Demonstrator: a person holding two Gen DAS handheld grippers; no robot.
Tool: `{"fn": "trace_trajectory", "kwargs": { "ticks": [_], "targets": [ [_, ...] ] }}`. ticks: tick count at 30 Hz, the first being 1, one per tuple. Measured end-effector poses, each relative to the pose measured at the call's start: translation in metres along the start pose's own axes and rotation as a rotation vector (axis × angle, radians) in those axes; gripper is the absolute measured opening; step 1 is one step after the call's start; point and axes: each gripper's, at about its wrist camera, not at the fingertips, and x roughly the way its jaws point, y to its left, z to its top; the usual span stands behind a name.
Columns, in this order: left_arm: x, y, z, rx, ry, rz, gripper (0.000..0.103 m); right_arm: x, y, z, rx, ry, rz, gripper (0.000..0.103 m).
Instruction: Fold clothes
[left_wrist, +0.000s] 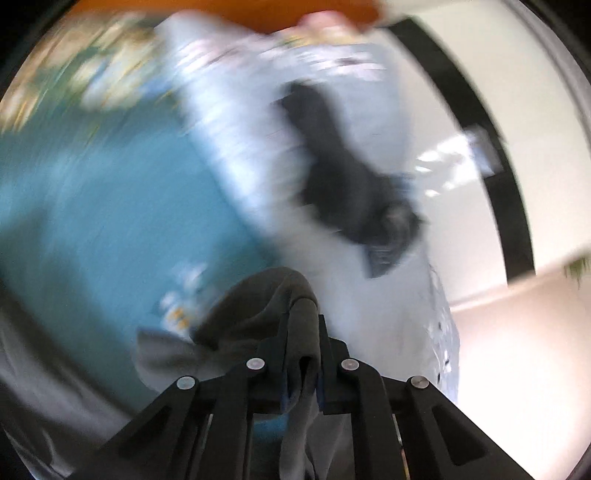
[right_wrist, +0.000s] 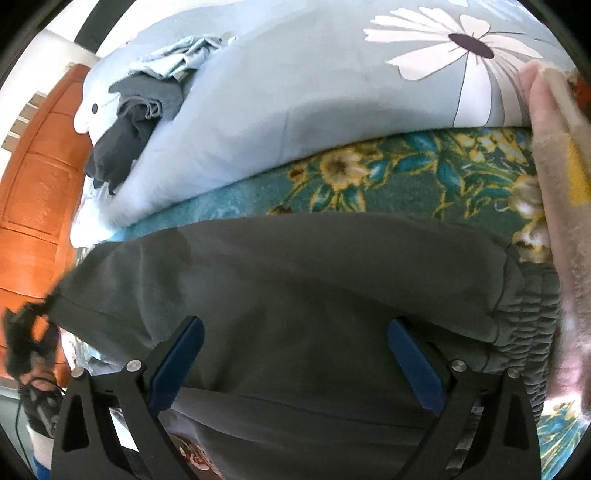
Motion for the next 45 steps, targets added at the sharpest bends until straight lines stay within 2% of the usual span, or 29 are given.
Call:
{"fn": "trace_trajectory", "kwargs": {
  "ticks": [3,5,7,9,11,16,18,20,22,23,24,26,27,29,31,34,37,38,39,42,45],
  "targets": [
    [-0.014,-0.068,-0.010,0.261,-0.018,-0.033,0.011,-0.006,-0.003,0.000,0.013,-0.019,0.004,0.100],
    [-0.007,-0.087,-0.032,0.332,0.003,-0.050,0.011,-0.008,-0.007,0.000,0.026,-0.023,0.000,0.100],
    [0.016,-0.088,-0.063,0.382,0.085,0.005,0.011,-0.007,-0.012,-0.003,0.046,-0.015,-0.005,0.100],
    [0.049,-0.069,-0.097,0.363,0.208,0.103,0.011,-0.007,-0.017,-0.005,0.055,-0.009,-0.006,0.100],
    [0.064,-0.051,-0.120,0.313,0.278,0.132,0.011,-0.008,-0.021,-0.006,0.052,-0.005,-0.009,0.100],
    [0.080,-0.032,-0.167,0.222,0.389,0.126,0.017,-0.008,-0.028,-0.007,0.059,0.006,-0.022,0.100],
    [0.082,-0.030,-0.175,0.209,0.420,0.125,0.026,-0.007,-0.029,-0.007,0.067,0.011,-0.024,0.100],
    [0.075,-0.027,-0.174,0.168,0.426,0.106,0.031,-0.005,-0.028,-0.008,0.064,0.020,-0.022,0.100],
    [0.065,-0.022,-0.170,0.115,0.427,0.070,0.041,-0.003,-0.027,-0.009,0.061,0.031,-0.020,0.100],
    [0.058,-0.019,-0.167,0.083,0.424,0.043,0.054,-0.002,-0.027,-0.010,0.061,0.033,-0.018,0.100],
    [0.046,-0.014,-0.165,0.047,0.407,0.015,0.061,-0.002,-0.027,-0.010,0.062,0.035,-0.019,0.100],
    [0.028,-0.008,-0.157,0.016,0.349,0.002,0.062,-0.001,-0.028,-0.010,0.065,0.037,-0.020,0.100],
    [0.021,-0.001,-0.149,-0.011,0.307,0.025,0.064,0.000,-0.028,-0.010,0.071,0.038,-0.020,0.100],
    [0.021,0.016,-0.141,-0.079,0.283,0.112,0.066,0.000,-0.029,-0.009,0.082,0.038,-0.021,0.100],
    [0.025,0.032,-0.136,-0.149,0.280,0.169,0.065,0.001,-0.029,-0.010,0.088,0.040,-0.022,0.100],
    [0.041,0.046,-0.139,-0.216,0.320,0.154,0.064,0.001,-0.027,-0.010,0.086,0.042,-0.019,0.100],
    [0.054,0.045,-0.139,-0.196,0.318,0.153,0.061,-0.001,-0.028,-0.011,0.088,0.041,-0.015,0.100],
    [0.057,0.044,-0.137,-0.185,0.316,0.160,0.048,-0.001,-0.029,-0.012,0.087,0.043,-0.018,0.100],
    [0.060,0.043,-0.135,-0.174,0.314,0.166,0.030,-0.001,-0.030,-0.013,0.084,0.046,-0.022,0.100],
    [0.056,0.035,-0.128,-0.123,0.293,0.167,0.012,-0.002,-0.031,-0.015,0.075,0.055,-0.035,0.100],
    [0.057,0.029,-0.112,-0.041,0.245,0.187,0.011,-0.003,-0.032,-0.017,0.071,0.060,-0.044,0.100]
  ]
}}
